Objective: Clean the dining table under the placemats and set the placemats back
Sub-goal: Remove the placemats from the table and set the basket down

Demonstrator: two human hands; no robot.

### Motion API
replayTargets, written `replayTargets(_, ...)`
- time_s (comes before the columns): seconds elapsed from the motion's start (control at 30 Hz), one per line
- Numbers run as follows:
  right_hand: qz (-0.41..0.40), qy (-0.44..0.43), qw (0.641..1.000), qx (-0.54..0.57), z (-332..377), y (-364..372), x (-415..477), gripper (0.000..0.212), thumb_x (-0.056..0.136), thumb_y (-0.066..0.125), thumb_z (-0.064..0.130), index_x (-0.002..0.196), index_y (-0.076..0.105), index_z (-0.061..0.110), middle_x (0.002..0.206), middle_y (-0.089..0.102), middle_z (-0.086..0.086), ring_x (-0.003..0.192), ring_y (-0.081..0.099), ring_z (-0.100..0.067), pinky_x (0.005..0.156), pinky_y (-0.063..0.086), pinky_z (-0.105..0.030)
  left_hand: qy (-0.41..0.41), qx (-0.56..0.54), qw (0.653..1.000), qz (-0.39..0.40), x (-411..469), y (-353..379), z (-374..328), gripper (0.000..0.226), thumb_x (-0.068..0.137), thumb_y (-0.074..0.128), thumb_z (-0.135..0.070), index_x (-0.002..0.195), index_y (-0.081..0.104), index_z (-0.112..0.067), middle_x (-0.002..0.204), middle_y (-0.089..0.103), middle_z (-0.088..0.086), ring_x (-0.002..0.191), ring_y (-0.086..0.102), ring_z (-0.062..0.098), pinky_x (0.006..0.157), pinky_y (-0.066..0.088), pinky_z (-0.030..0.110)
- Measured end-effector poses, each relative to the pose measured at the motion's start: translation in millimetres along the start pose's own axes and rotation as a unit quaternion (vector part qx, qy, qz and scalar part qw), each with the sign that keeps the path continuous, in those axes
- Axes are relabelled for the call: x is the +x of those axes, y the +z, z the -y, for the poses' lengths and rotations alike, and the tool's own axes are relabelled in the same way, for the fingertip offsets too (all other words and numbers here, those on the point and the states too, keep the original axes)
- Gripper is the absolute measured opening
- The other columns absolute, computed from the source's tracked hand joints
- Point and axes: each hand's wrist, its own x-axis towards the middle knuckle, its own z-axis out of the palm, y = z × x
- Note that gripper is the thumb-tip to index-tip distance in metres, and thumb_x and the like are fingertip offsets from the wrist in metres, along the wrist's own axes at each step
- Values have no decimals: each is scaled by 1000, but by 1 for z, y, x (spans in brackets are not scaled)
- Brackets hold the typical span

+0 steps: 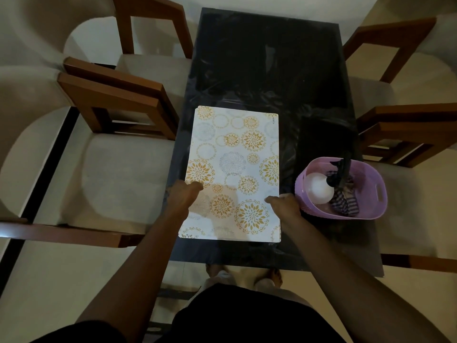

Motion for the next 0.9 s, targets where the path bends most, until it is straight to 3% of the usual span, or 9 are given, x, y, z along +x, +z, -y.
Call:
replayTargets(0.1, 14, 13, 999, 40, -4, -1, 10, 50, 65, 81, 37, 106, 73, 10, 100, 77, -10, 89, 75, -34, 88, 62, -55, -14, -11, 1000, -3, 1, -6, -3, 49, 93, 72, -17, 136, 56, 0, 130, 60, 13, 112, 56, 29, 88, 43, 40)
replayTargets(0.2, 23, 22, 996, 79, 0, -3, 5, 26, 80, 80, 21, 100, 72, 6, 97, 78, -15, 88, 76, -39, 87, 61, -61, -35, -16, 999, 13, 3, -6, -5, 55, 92, 72, -14, 142, 54, 1, 136, 59, 16, 126, 56, 37, 92, 43, 44)
replayTargets(0.27, 27, 25, 994, 102, 3, -5, 1, 23, 86, 78, 16, 103, 71, 4, 99, 77, -17, 90, 76, -40, 88, 60, -62, -36, -16, 999, 19, 1, -3, -6, 56, 94, 72, -13, 144, 52, 2, 138, 58, 17, 133, 53, 39, 95, 42, 44)
replayTargets(0.4, 41, 8, 987, 155, 5, -9, -7, 28, 91, 76, 14, 117, 68, 8, 110, 77, -14, 95, 76, -37, 89, 61, -59, -44, -14, 999, 25, -6, -4, -10, 52, 93, 73, -19, 138, 56, -2, 124, 61, 10, 114, 59, 33, 90, 46, 43)
replayTargets(0.53, 102, -7, 979, 174, 8, -15, -12, 31, 100, 63, 4, 130, 64, 15, 119, 74, -7, 102, 73, -32, 90, 59, -53, -47, 3, 999, 5, 5, -8, -3, 58, 87, 77, -32, 135, 59, -5, 125, 65, 14, 112, 65, 35, 90, 56, 46)
replayTargets(0.73, 104, -39, 975, 195, 12, -18, -17, 37, 101, 60, 0, 135, 65, 13, 126, 73, -7, 106, 73, -32, 91, 59, -54, -26, 15, 1000, -9, 31, -7, 14, 70, 78, 77, -43, 137, 61, -7, 132, 64, 13, 113, 65, 36, 97, 58, 51)
replayTargets(0.8, 125, -47, 968, 211, 8, -22, -19, 39, 101, 59, 0, 138, 64, 13, 130, 73, -9, 110, 72, -35, 96, 57, -58, -12, 11, 1000, -8, 17, -11, 6, 58, 83, 75, -38, 130, 64, -5, 128, 66, 12, 109, 66, 35, 93, 57, 45)
replayTargets(0.9, 164, -56, 955, 239, 2, -31, -28, 39, 103, 55, -1, 140, 61, 11, 130, 72, -11, 114, 71, -38, 98, 55, -61, 11, -28, 999, -13, -6, -20, -4, 4, 99, 63, -10, 101, 65, -7, 94, 65, 7, 79, 62, 23, 67, 47, 29)
